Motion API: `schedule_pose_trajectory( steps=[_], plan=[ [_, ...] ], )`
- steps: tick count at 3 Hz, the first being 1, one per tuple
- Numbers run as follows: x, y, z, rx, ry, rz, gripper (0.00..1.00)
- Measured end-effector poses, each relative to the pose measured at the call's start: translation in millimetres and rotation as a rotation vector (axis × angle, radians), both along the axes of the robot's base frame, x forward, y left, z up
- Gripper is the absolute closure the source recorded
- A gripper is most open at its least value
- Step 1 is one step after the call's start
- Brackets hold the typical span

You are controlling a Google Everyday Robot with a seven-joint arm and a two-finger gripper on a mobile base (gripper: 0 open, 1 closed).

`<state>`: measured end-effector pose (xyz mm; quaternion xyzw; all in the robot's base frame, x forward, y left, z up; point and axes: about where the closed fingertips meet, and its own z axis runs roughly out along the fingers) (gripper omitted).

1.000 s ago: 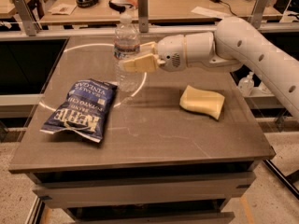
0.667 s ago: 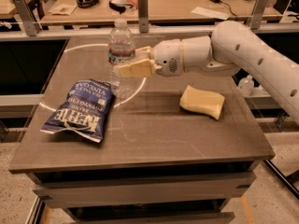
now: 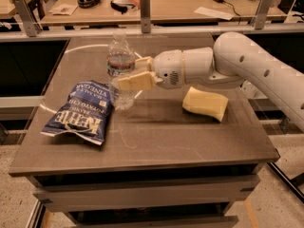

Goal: Move water bottle near blue chip bag

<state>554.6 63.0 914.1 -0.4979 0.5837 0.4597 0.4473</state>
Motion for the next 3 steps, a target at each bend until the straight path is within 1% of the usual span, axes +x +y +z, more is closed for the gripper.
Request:
schedule_pose_trajectory(
  steps=[1,2,3],
  plan=[
    [-1.7,1.7,-6.8,-0.005,-0.023,-0.009,1.00],
    [-3.4,4.5,-11.5,0.002,-0.014,0.000,0.82],
    [-8.0,9.0,-16.6,-0.032,0.006,0.031,0.59]
  ],
)
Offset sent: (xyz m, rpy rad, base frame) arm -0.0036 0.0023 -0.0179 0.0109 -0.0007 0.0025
